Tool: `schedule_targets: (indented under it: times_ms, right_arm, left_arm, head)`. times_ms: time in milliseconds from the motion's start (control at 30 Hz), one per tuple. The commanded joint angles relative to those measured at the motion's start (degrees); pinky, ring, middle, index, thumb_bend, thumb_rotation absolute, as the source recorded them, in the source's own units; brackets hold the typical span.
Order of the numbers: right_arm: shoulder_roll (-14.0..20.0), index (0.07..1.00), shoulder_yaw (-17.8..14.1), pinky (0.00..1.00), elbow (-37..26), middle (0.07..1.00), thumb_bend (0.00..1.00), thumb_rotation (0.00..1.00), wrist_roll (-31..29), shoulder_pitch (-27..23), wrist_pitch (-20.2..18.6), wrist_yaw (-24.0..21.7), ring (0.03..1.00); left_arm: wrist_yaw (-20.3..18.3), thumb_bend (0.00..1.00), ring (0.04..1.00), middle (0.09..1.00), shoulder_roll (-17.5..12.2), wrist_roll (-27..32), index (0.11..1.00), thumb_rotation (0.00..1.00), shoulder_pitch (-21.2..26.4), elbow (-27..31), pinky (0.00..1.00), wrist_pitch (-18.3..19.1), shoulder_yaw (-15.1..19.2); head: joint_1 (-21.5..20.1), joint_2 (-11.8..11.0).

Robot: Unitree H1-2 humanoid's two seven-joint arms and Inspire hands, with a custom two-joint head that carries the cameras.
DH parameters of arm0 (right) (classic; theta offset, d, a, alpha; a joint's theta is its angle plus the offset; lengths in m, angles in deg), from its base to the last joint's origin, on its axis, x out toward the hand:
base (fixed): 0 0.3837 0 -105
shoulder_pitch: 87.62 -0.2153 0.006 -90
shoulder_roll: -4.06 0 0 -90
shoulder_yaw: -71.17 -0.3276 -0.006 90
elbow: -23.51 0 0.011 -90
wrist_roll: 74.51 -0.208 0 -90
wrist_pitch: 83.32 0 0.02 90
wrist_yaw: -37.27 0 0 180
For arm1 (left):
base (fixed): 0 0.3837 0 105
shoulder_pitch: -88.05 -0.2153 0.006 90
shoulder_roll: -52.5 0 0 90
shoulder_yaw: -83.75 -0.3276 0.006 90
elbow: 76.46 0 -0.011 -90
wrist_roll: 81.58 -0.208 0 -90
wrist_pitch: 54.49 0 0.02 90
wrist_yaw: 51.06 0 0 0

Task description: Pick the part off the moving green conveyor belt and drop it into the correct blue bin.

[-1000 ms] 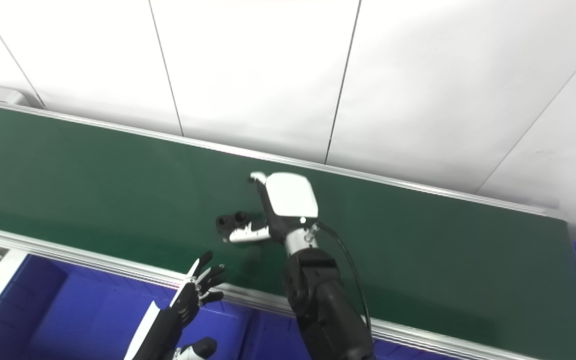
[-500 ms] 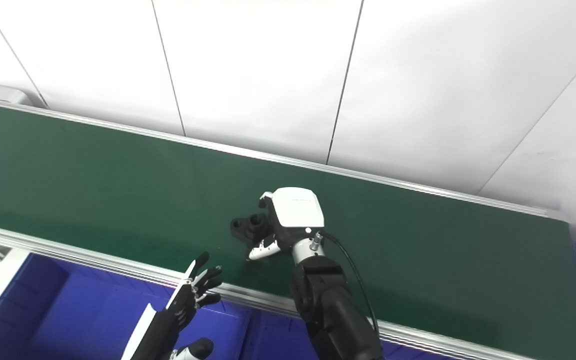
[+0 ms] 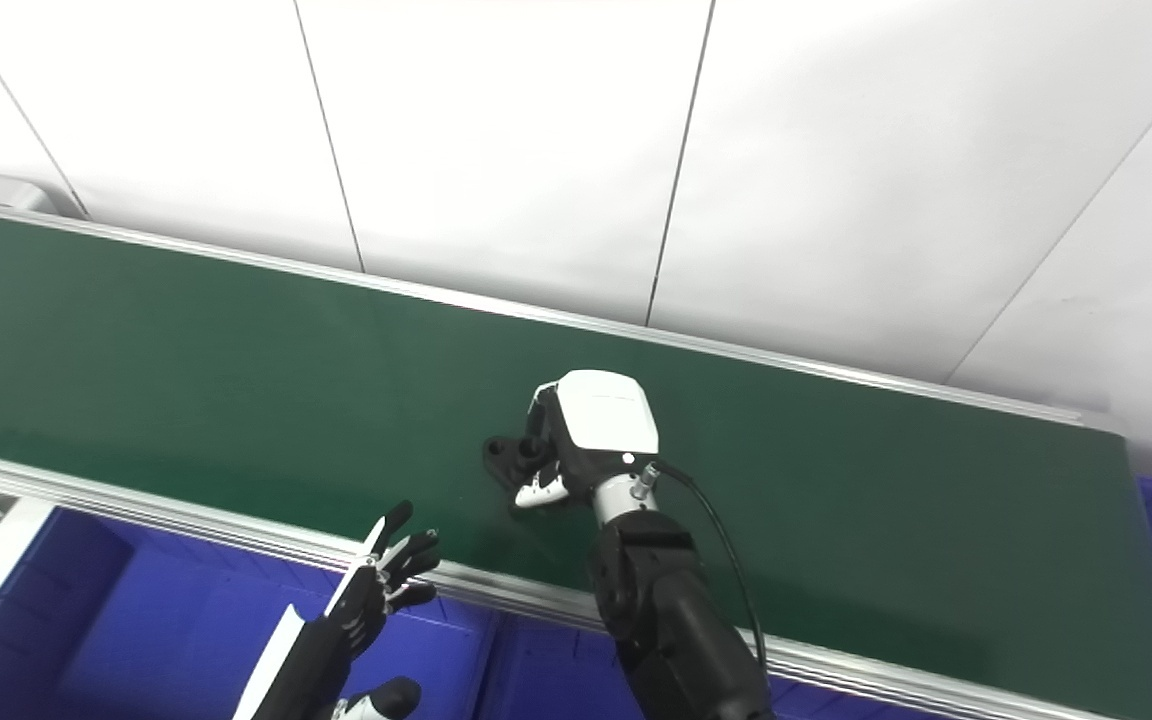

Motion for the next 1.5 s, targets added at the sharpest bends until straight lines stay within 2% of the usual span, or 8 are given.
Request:
schedule_targets:
  times_ms: [0, 500, 633, 833, 933, 1167, 1333, 1467]
  right_arm:
    - [0.4, 0.484, 1.2, 0.15, 3.1, 0.468, 0.53, 0.00, 0.5, 1.9, -1.8, -0.7, 0.220]
    - [0.0, 0.480, 1.6, 0.12, 3.5, 0.469, 0.53, 0.00, 0.1, 3.8, -2.3, 2.1, 0.178]
    - [0.8, 0.484, 0.6, 0.16, -2.3, 0.470, 0.53, 0.00, -1.0, 5.3, -1.9, 1.4, 0.227]
    - [2.5, 0.486, 0.1, 0.16, -11.7, 0.470, 0.53, 0.00, -0.2, 6.6, -3.2, -4.0, 0.223]
    - [5.9, 0.505, -0.4, 0.14, -27.4, 0.406, 0.52, 0.00, 3.4, 8.0, -5.2, -12.0, 0.209]
    - [9.1, 0.490, -3.3, 0.16, -47.1, 0.454, 0.53, 0.00, 9.2, 11.2, -5.7, -26.3, 0.228]
    - [9.0, 0.486, -5.6, 0.15, -55.4, 0.471, 0.53, 0.00, 12.2, 15.6, -3.7, -31.4, 0.224]
    - [8.2, 0.486, -6.9, 0.17, -64.4, 0.473, 0.53, 0.00, 15.0, 24.6, -2.6, -37.0, 0.251]
  left_arm:
    - [0.2, 0.70, 0.883, 0.917, -0.2, 0.1, 1.000, 0.82, -0.7, 1.4, 0.80, -0.6, -0.1]
    - [0.3, 0.71, 0.860, 0.906, 0.0, 0.5, 1.000, 0.82, -0.4, 1.0, 0.78, -0.4, 0.1]
    - [0.0, 0.71, 0.864, 0.908, -0.3, 1.1, 1.000, 0.83, -0.3, 1.5, 0.79, 0.6, 0.6]
    - [-0.2, 0.71, 0.868, 0.911, -1.2, 2.6, 1.000, 0.84, 0.0, 2.0, 0.80, 1.1, 1.5]
    - [-0.7, 0.71, 0.890, 0.924, -2.4, 3.8, 1.000, 0.85, 0.2, 2.6, 0.84, 1.7, 2.2]
    - [-1.5, 0.70, 0.904, 0.935, -3.8, 4.1, 1.000, 0.91, 0.3, 4.8, 0.87, 3.8, 4.2]
    - [-2.2, 0.67, 0.922, 0.948, -5.1, 5.8, 1.000, 0.93, 0.2, 6.1, 0.90, 4.6, 5.0]
    - [-3.1, 0.66, 0.942, 0.966, -6.4, 8.6, 1.000, 0.94, -0.1, 6.5, 0.94, 4.4, 6.0]
  head:
    - [0.0, 0.0]
    - [-0.6, 0.0]
    - [-3.7, 0.5]
    - [-7.0, 1.1]
    - [-11.3, 2.1]
    - [-16.6, 4.8]
    - [-18.4, 5.8]
    - [-20.5, 7.1]
